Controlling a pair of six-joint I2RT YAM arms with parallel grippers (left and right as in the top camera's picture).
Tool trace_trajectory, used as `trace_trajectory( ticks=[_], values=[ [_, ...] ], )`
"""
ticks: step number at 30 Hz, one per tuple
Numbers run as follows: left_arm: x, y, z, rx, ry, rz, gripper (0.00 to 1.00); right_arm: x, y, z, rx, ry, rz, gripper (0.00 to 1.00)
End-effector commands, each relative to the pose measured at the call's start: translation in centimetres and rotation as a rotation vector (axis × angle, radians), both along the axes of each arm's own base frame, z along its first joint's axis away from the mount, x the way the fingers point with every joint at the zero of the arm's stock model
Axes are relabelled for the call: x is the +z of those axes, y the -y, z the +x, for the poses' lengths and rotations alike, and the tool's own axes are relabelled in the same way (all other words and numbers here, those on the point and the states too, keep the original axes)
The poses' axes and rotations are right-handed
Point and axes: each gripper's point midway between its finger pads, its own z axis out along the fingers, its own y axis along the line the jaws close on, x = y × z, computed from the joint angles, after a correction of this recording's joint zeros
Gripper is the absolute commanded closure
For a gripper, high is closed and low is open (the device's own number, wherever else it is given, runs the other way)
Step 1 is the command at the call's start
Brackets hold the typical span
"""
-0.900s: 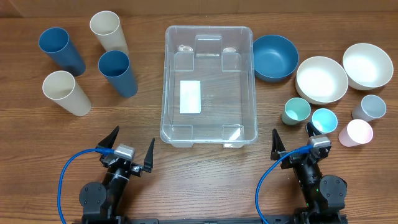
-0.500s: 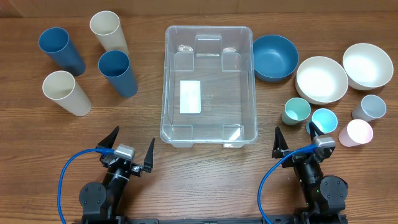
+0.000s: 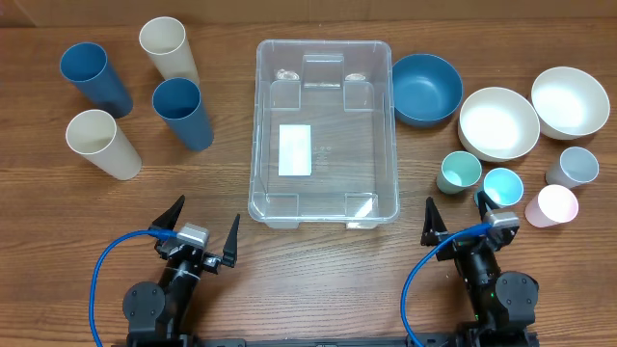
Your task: Pack container
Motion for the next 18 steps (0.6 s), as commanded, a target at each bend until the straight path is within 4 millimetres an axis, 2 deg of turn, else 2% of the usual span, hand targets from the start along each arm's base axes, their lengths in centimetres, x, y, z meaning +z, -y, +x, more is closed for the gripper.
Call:
trace_trajectory(
  ticks=[1,7,10,13,15,18],
  values=[
    [0.1,0.0,-0.1,-0.006,0.010,0.007,0.00,4.5,0.1,-0.7,-0.005,0.070,0.010,0.00],
    [0.1,0.0,-0.1,-0.006,0.010,0.007,0.00,8.4,-0.4,0.6,0.020,-0.023,0.007,0.00],
    [0.1,0.0,-0.1,-0.006,0.010,0.007,0.00,12.2,-1.7,1.7,0.094,-0.086,0.014,0.00],
    [0.1,0.0,-0.1,-0.006,0.010,0.007,0.00,14.8,-2.6,2.6,0.144,-0.179,0.022,0.00],
    [0.1,0.0,-0.1,-0.006,0.010,0.007,0.00,15.6,-2.8,3.7,0.149,-0.291,0.022,0.00],
    [0.1,0.0,-0.1,-0.006,0.010,0.007,0.00,14.6,-2.8,5.6,0.147,-0.516,0.025,0.00]
  ],
)
